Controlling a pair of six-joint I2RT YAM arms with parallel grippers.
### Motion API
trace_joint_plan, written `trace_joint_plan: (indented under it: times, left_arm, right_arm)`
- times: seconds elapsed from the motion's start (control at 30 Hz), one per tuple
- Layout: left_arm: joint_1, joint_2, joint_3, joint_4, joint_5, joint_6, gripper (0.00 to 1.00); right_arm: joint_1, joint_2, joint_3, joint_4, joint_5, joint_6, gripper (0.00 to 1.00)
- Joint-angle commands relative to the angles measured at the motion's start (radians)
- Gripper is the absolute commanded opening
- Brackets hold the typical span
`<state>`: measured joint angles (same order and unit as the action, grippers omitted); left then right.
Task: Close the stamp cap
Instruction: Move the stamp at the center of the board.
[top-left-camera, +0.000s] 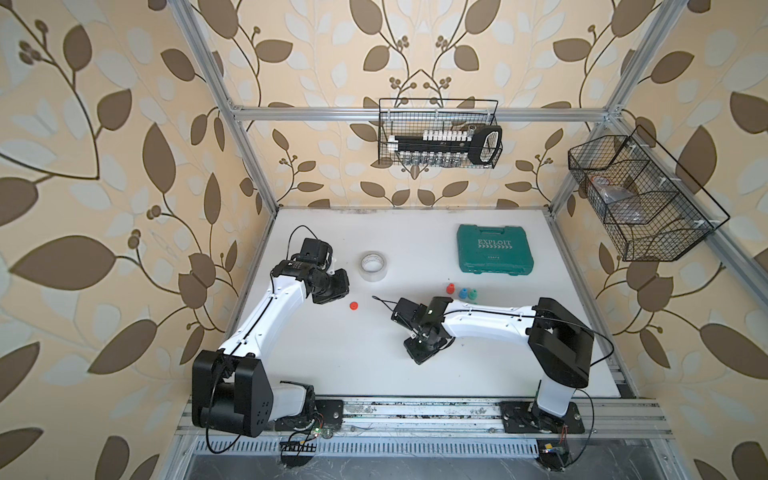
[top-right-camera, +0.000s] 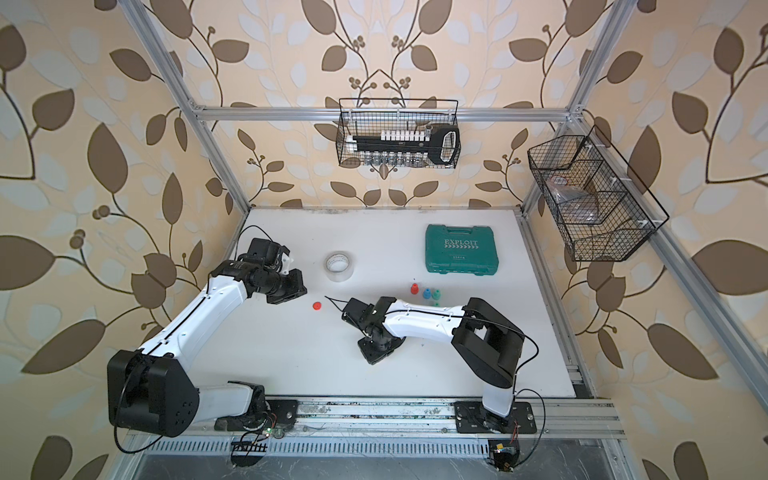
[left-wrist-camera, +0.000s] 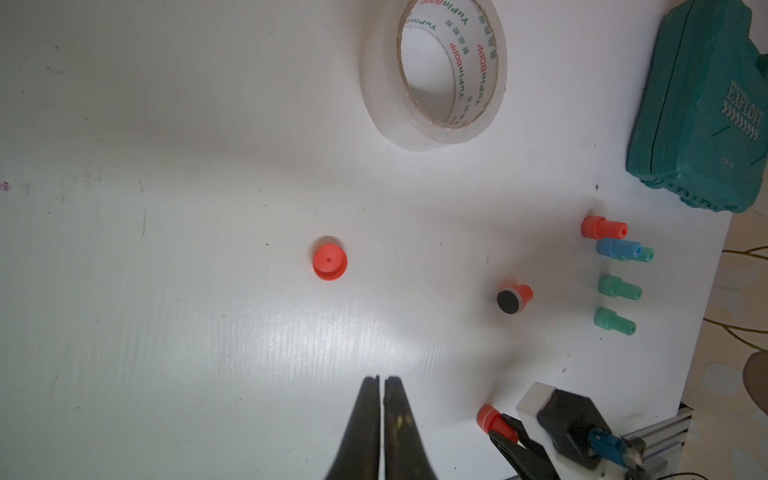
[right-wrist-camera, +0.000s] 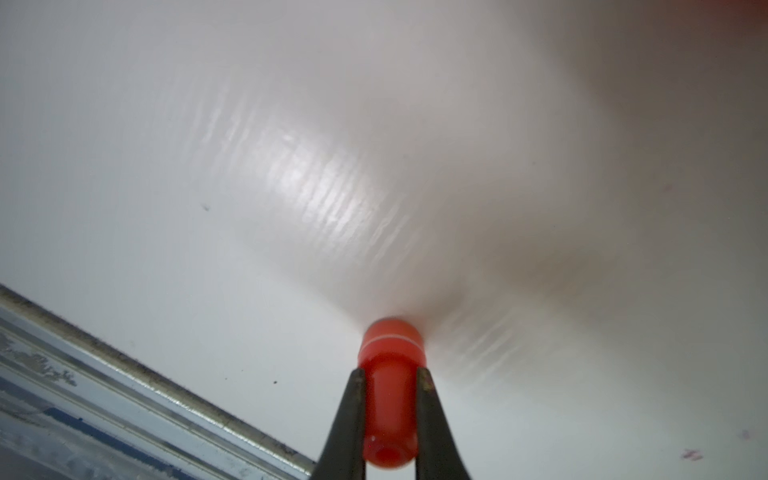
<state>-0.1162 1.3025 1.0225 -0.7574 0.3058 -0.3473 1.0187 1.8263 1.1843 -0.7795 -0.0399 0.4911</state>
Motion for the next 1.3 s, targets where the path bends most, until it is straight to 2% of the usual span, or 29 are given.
trace_joint_plan:
  times: [0.0, 0.27, 0.5, 0.63, 0.73, 0.87, 1.27]
  left_arm:
    - [0.010, -0.002, 0.002, -0.005, 0.000, 0.014, 0.08]
    - [0.011, -0.001, 0.002, -0.005, 0.001, 0.016, 0.08]
    - [0.010, -0.002, 0.001, -0.008, -0.004, 0.017, 0.08]
    - [0.010, 0.000, 0.001, -0.008, -0.002, 0.015, 0.08]
    - [0.011, 0.000, 0.001, -0.008, -0.002, 0.016, 0.08]
    - [0.011, 0.000, 0.001, -0.009, -0.001, 0.015, 0.08]
    - [0.011, -0.005, 0.002, -0.007, -0.001, 0.016, 0.08]
  right_arm:
    - [-0.105, 0.070, -0.095, -0.032, 0.045, -0.063, 0.00]
    - [-0.390, 0.072, -0.014, -0.082, 0.100, -0.225, 0.00]
    - [-0.514, 0.087, 0.061, -0.122, 0.161, -0.291, 0.00]
    - [-0.527, 0.079, 0.070, -0.130, 0.147, -0.297, 0.00]
    - [-0.527, 0.063, 0.074, -0.134, 0.131, -0.289, 0.11]
    - [-0.527, 0.032, 0.089, -0.140, 0.112, -0.284, 0.19]
    - [-0.526, -0.035, 0.194, -0.233, 0.129, -0.295, 0.27]
